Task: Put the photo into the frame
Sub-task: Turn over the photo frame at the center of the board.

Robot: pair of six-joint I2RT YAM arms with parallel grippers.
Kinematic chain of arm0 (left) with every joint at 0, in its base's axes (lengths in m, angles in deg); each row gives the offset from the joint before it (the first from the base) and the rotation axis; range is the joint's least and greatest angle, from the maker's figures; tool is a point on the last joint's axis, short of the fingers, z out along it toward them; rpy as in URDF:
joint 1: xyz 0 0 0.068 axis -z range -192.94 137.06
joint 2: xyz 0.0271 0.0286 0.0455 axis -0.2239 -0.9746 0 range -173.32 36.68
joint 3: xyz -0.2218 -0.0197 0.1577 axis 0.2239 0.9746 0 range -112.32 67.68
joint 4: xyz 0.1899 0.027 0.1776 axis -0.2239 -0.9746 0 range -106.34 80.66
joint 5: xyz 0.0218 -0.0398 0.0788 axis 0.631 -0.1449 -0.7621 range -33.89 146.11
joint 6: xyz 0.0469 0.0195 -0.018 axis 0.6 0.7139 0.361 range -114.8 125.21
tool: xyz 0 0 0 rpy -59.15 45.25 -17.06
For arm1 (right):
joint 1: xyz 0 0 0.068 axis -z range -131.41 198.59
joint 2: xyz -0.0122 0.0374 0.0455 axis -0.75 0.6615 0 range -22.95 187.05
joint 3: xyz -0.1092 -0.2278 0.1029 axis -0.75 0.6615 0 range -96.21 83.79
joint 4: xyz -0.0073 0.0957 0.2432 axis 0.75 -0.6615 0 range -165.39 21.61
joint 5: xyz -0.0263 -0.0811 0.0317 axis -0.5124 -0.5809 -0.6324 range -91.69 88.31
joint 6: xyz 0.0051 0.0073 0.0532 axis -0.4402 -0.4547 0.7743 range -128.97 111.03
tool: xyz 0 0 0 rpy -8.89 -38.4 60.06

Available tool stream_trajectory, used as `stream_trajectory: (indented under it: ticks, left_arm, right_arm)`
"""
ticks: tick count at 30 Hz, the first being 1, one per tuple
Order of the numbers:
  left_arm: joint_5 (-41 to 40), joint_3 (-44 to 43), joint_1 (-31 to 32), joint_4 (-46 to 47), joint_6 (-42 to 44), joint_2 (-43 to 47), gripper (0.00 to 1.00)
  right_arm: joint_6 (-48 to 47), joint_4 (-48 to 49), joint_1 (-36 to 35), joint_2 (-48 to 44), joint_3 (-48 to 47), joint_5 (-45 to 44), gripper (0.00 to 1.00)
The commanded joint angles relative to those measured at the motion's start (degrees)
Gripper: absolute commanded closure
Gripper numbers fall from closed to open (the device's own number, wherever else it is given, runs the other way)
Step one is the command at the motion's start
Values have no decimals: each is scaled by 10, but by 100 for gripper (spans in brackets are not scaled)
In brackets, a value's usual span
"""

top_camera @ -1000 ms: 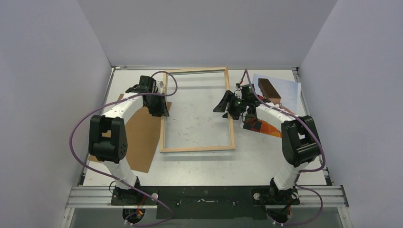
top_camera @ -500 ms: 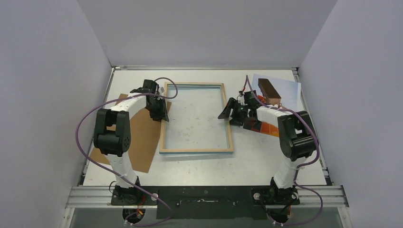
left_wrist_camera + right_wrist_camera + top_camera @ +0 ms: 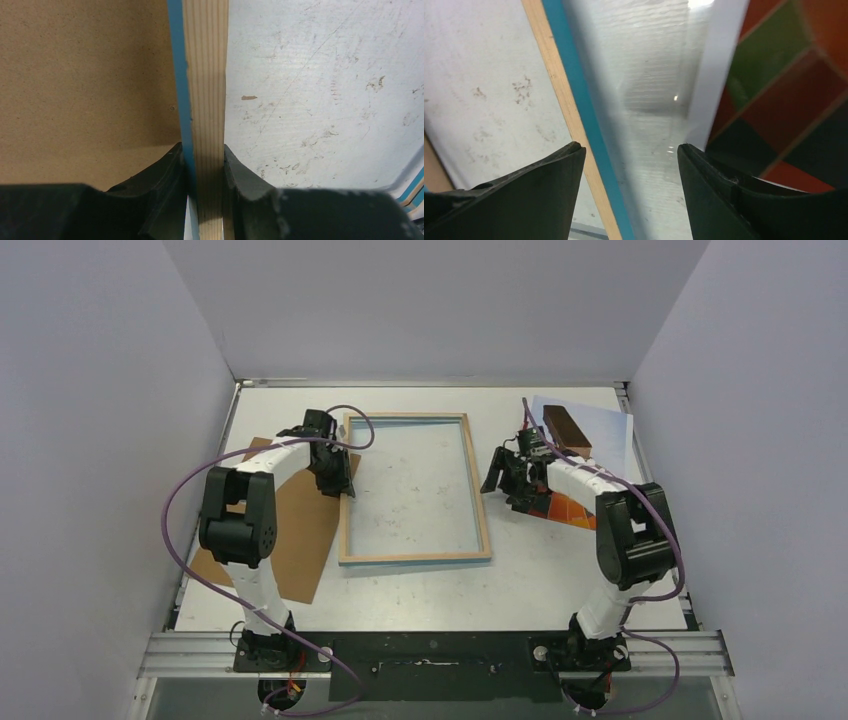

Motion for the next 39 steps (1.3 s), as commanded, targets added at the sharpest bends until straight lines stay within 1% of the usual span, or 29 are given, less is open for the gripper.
stream_trajectory:
  ticks: [1,6,9,12,15,17,21,25,27,29,32,35,37,39]
  left_arm:
    - [3,-15,5,14,-2,-5,82]
    - [-22,-43,6,-18,5,-11,64]
    - [-61,-62,6,-40,4,-5,48]
    - [-100,-82,6,-65,3,0,40]
    - [-124,-101,5,-87,3,12,34]
    - [-116,-111,6,-96,8,27,31]
    - [-54,-122,14,-99,21,73,24]
    - [-19,-113,47,-79,25,125,15]
    - [-20,-109,69,-74,27,147,13]
    - [-49,-108,89,-81,32,166,12]
    - [-105,-88,85,-90,24,196,12]
    - [-100,-56,67,-82,11,212,12]
    - [-88,-39,57,-74,0,215,12]
    - [-78,-23,47,-64,-11,212,12]
  right_arm:
    - [-19,-85,0,-78,-48,-147,32]
    - [-38,-130,-1,-107,-59,-205,32]
    - [-47,-150,0,-121,-59,-223,32]
    - [-49,-161,0,-140,-51,-233,32]
    - [-50,-176,0,-155,-52,-244,31]
    - [-55,-189,1,-166,-58,-258,31]
    - [-70,-214,6,-185,-76,-292,29]
    - [-77,-231,17,-198,-79,-319,28]
    - [-77,-239,22,-205,-76,-320,28]
    - [-71,-248,24,-213,-74,-323,28]
    - [-59,-245,25,-230,-56,-308,27]
    - [-62,-222,24,-236,-32,-231,27]
    - [-67,-204,15,-227,-18,-143,27]
    - [-69,-203,-11,-209,-21,-121,27]
